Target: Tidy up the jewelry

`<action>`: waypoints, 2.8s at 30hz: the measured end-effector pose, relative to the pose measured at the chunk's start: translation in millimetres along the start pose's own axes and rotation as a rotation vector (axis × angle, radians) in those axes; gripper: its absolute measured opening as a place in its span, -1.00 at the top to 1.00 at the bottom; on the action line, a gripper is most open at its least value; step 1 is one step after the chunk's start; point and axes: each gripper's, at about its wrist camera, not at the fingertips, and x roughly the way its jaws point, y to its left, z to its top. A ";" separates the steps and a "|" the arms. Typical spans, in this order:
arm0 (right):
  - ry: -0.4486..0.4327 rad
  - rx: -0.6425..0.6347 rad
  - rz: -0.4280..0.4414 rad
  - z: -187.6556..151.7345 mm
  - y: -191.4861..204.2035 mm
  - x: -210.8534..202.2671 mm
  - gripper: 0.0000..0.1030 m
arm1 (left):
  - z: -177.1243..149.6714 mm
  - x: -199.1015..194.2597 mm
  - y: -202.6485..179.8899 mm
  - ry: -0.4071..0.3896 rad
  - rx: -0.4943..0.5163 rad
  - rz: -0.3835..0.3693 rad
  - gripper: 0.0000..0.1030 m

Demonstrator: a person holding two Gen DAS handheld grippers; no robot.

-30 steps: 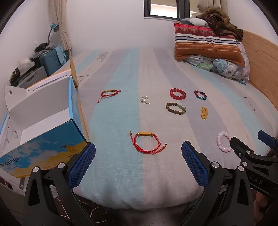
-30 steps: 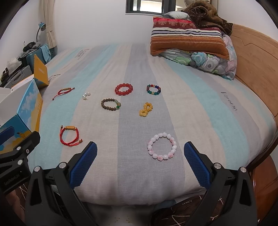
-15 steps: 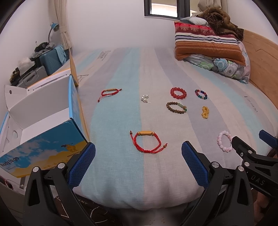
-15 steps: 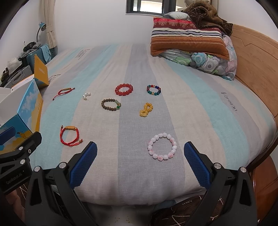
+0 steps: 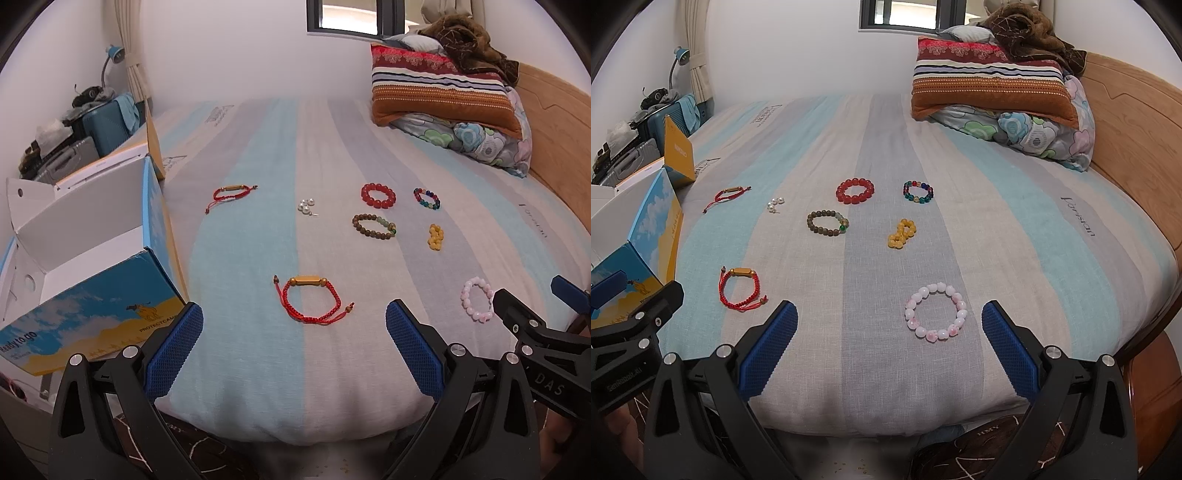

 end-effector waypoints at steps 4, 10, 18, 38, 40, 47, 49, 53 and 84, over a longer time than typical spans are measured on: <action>0.005 0.003 -0.001 2.8 -0.7 0.6 -0.86 | 1.3 2.1 -2.9 0.005 0.008 -0.004 -0.89; 0.022 -0.005 -0.011 17.2 -7.4 -1.5 -0.86 | 13.3 8.9 -6.4 0.032 0.024 -0.012 -0.89; 0.150 0.054 -0.040 26.1 -46.5 48.3 -0.86 | 25.3 58.6 -8.3 0.142 0.039 -0.004 -0.89; 0.337 0.057 -0.012 -1.5 -68.0 152.0 -0.69 | 3.5 164.7 -14.1 0.303 0.035 -0.038 -0.90; 0.347 0.048 -0.011 -3.5 -65.3 154.4 -0.63 | 3.5 164.7 -14.8 0.295 0.039 -0.036 -0.90; 0.340 0.042 0.012 -4.2 -62.4 152.3 -0.23 | 2.7 162.7 -12.8 0.296 0.031 -0.051 -0.75; 0.341 0.041 0.017 -3.7 -62.2 152.5 -0.09 | 2.8 160.5 -11.8 0.297 0.026 -0.061 -0.63; 0.346 0.050 0.026 -2.6 -63.8 152.5 0.25 | 3.4 158.7 -8.9 0.300 0.017 -0.063 -0.38; 0.273 0.076 0.083 10.2 -62.0 119.0 0.63 | 13.0 128.1 -1.1 0.280 0.016 -0.127 0.81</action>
